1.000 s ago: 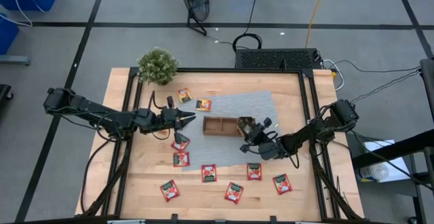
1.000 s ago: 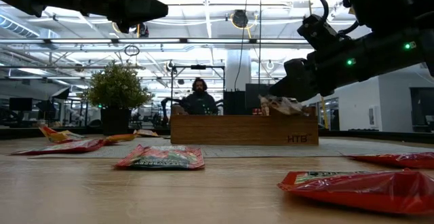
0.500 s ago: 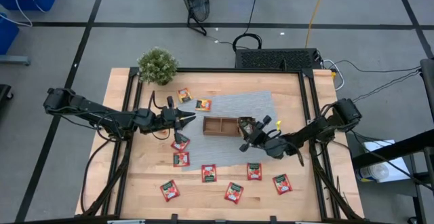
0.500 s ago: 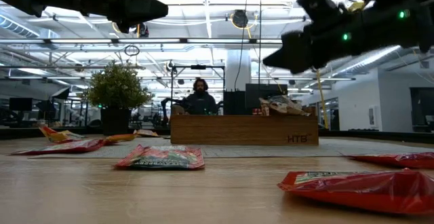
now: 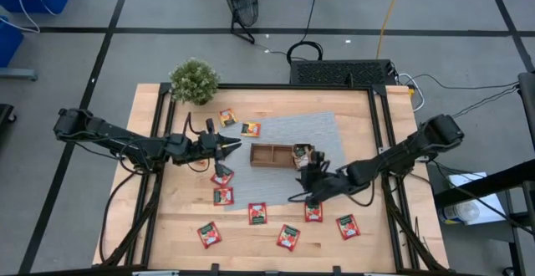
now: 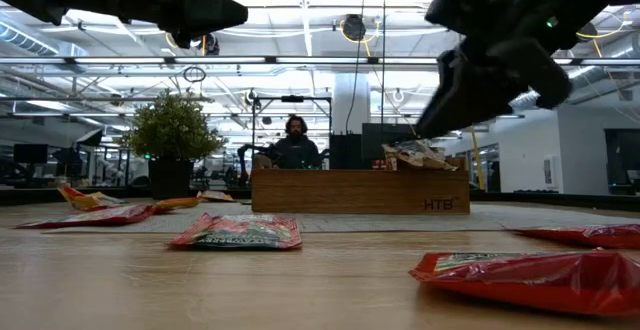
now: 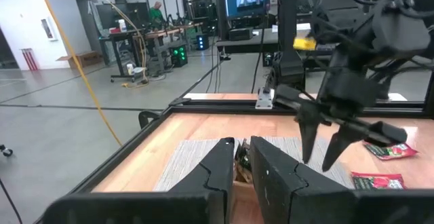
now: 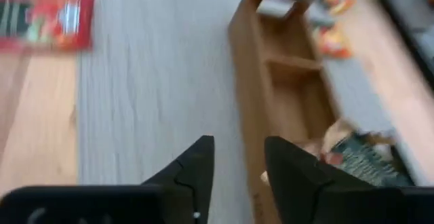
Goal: Pick & Place Tea
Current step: Put the brown tea bag into the right section of the wooden organizer
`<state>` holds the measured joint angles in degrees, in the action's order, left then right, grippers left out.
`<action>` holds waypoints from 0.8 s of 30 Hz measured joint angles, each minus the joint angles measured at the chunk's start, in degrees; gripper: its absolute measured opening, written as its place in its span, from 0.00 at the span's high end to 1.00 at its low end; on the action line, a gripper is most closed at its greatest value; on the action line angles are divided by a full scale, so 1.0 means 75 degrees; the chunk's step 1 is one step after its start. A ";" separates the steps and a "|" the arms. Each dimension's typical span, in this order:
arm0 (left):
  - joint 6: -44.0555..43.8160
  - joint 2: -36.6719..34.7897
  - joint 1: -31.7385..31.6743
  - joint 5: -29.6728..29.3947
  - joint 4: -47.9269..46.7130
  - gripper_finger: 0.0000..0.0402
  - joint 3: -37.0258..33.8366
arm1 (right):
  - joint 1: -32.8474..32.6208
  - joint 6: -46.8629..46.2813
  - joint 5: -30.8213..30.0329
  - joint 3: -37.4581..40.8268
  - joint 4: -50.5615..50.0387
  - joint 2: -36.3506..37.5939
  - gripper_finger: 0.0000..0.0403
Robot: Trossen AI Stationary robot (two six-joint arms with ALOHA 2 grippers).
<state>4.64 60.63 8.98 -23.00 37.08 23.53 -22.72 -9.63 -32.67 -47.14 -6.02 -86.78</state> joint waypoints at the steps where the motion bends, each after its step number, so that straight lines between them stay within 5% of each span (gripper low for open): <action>1: 0.0000 -0.0001 -0.0001 0.0000 -0.0004 0.86 0.0000 | 0.0000 0.0091 0.0114 -0.0069 -0.0161 -0.0048 0.78; 6: 0.0001 0.0001 -0.0001 0.0000 -0.0038 0.86 0.0000 | 0.0241 0.0400 0.0395 -0.0156 -0.0472 -0.0079 0.98; 24: 0.0001 0.0002 0.0000 0.0000 -0.0006 0.86 0.0000 | 0.1141 0.0233 0.0578 -0.0147 -0.0750 -0.0189 1.00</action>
<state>4.66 60.64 8.98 -23.00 37.04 23.53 -14.16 -7.88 -28.34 -48.25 -11.64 -88.20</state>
